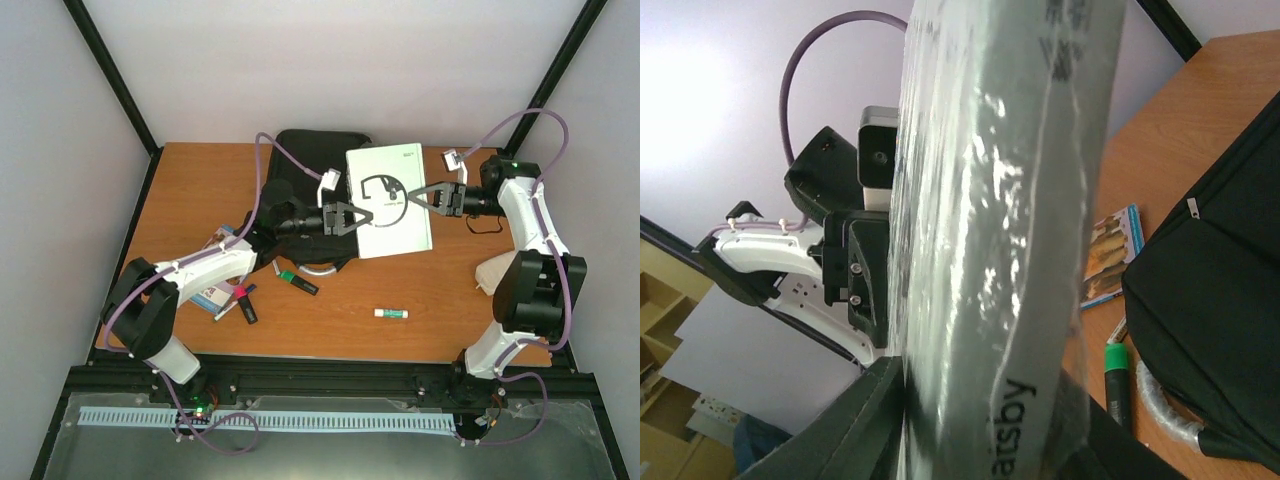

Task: Pack the student bag
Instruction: Pick up the book from the center of the board.

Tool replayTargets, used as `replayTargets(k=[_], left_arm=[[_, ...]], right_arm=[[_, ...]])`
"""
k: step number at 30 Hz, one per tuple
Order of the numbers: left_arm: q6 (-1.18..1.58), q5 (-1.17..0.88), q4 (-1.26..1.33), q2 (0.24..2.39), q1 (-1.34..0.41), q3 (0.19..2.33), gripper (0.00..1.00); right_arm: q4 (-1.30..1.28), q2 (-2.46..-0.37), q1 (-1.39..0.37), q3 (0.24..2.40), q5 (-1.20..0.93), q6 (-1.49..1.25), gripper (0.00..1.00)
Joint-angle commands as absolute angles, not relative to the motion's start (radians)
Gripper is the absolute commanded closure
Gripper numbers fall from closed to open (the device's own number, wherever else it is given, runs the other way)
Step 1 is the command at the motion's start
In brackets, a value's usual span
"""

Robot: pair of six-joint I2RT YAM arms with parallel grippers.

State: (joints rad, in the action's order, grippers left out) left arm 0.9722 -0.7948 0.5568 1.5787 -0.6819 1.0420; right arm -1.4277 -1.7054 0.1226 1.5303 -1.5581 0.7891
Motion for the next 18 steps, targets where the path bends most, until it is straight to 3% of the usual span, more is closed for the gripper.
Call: replayTargets(k=[1,7,11,14,18], left_arm=[[0.92,-0.816,0.624,1.495,-0.695,1.074,0.99],[0.718,-0.742,0.221,1.352,-0.692,1.093,0.99],[0.543,-0.585,-0.23,1.299,-0.687,1.199,0.99],[0.46,-0.465,-0.579,1.329,-0.687,1.331,0.99],[0.479,-0.272,-0.743,1.299,-0.664,1.339,0.99]], right_arm=[[-1.391,-1.678,0.118,1.511,-1.62,0.814,0.63],[-1.251,-1.603,0.137,1.441,-1.526,0.675,0.43],[-0.962,-1.507,0.131,1.337,-1.339,0.451,0.41],[-0.829,-1.433,0.092,1.279,-1.052,0.364,0.41],[-0.749,-1.331,0.015,1.215,-0.805,0.402,0.42]])
